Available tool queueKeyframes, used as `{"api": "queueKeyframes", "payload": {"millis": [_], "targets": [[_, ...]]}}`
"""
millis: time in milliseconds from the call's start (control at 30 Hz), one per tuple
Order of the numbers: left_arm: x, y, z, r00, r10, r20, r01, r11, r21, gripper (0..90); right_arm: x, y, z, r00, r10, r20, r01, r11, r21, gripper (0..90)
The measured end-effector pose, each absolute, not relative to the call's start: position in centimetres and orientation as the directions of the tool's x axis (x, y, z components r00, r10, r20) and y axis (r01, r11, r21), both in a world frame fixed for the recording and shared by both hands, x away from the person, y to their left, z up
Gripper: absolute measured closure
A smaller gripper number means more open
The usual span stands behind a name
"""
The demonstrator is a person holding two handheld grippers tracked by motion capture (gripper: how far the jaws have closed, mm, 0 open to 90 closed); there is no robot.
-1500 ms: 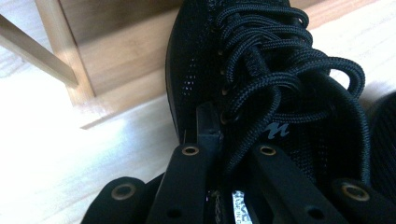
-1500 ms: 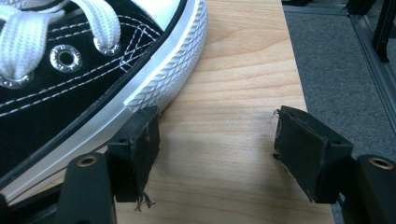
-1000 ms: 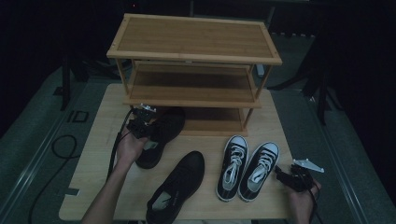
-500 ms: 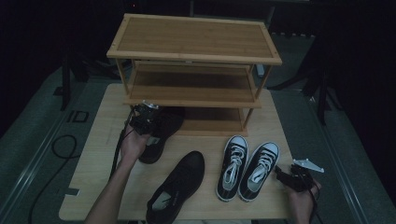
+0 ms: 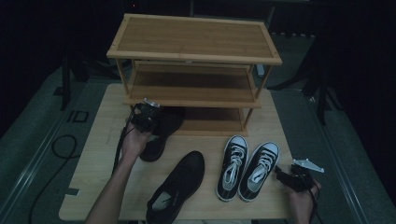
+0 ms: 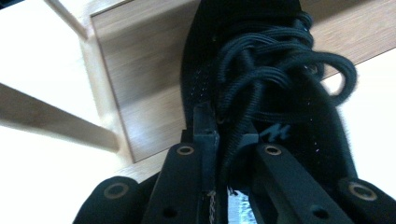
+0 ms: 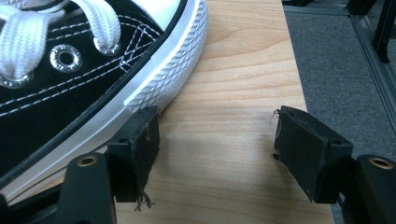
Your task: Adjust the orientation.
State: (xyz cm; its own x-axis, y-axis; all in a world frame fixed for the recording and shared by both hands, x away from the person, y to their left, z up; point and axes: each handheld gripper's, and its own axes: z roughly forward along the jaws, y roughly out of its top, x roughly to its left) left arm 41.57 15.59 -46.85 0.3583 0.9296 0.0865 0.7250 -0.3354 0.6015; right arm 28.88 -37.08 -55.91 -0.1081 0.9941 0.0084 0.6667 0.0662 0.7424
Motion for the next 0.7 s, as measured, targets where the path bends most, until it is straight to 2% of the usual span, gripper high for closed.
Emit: {"api": "queueKeyframes", "payload": {"millis": [167,533,700], "targets": [[41.1,15.7,-46.4,0.396,0.912,0.105,0.696,-0.373,0.614,70.8,28.9,-37.1,-55.9,-0.108,0.994,0.008,0.667,0.067,0.742,30.4],[39.4,16.0,-45.0,0.447,0.89,0.095,0.675,-0.405,0.616,60.1,28.9,-37.1,-55.9,-0.108,0.994,0.008,0.667,0.066,0.742,30.4],[38.4,16.0,-44.2,0.478,0.873,0.098,0.659,-0.431,0.616,58.7,28.9,-37.1,-55.9,-0.109,0.994,0.008,0.667,0.067,0.742,30.4]]}}
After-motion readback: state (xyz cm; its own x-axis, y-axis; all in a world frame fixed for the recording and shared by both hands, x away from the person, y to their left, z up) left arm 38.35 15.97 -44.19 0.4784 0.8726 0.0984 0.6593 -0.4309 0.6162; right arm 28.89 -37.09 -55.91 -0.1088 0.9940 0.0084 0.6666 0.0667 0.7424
